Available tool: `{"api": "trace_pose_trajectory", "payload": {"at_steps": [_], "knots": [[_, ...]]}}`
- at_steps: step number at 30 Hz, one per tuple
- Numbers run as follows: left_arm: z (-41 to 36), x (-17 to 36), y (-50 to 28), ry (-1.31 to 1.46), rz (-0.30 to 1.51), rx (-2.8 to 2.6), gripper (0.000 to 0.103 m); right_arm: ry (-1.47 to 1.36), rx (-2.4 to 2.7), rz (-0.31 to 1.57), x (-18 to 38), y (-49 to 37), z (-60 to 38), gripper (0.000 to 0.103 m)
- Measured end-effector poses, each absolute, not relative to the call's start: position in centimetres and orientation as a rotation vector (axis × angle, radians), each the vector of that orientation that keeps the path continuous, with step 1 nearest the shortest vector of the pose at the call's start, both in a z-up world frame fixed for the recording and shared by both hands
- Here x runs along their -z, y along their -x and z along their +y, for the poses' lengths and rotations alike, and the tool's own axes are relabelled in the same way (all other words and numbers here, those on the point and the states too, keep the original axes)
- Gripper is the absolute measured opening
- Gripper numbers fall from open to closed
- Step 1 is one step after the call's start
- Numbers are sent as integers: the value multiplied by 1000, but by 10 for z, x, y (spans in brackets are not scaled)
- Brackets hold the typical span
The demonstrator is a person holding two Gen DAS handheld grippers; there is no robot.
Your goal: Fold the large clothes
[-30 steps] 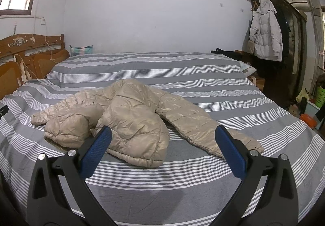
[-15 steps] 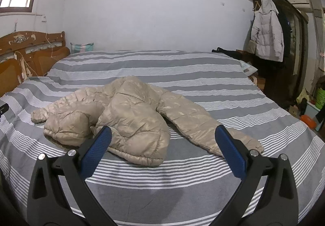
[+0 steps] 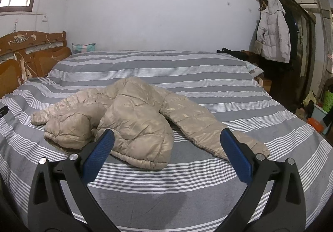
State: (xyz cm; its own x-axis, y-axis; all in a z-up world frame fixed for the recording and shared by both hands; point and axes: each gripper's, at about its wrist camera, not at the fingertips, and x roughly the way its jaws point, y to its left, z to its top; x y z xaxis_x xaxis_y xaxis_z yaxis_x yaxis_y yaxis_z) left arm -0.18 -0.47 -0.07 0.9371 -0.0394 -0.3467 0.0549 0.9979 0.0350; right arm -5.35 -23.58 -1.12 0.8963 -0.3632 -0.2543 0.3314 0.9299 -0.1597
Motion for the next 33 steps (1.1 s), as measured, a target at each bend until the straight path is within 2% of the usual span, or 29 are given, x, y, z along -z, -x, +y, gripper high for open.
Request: {"api": "trace_pose_trajectory", "payload": {"at_steps": [33], "knots": [[-2,2,3,-45,357,48,101,110,363,281,12,54,-240,100]]}}
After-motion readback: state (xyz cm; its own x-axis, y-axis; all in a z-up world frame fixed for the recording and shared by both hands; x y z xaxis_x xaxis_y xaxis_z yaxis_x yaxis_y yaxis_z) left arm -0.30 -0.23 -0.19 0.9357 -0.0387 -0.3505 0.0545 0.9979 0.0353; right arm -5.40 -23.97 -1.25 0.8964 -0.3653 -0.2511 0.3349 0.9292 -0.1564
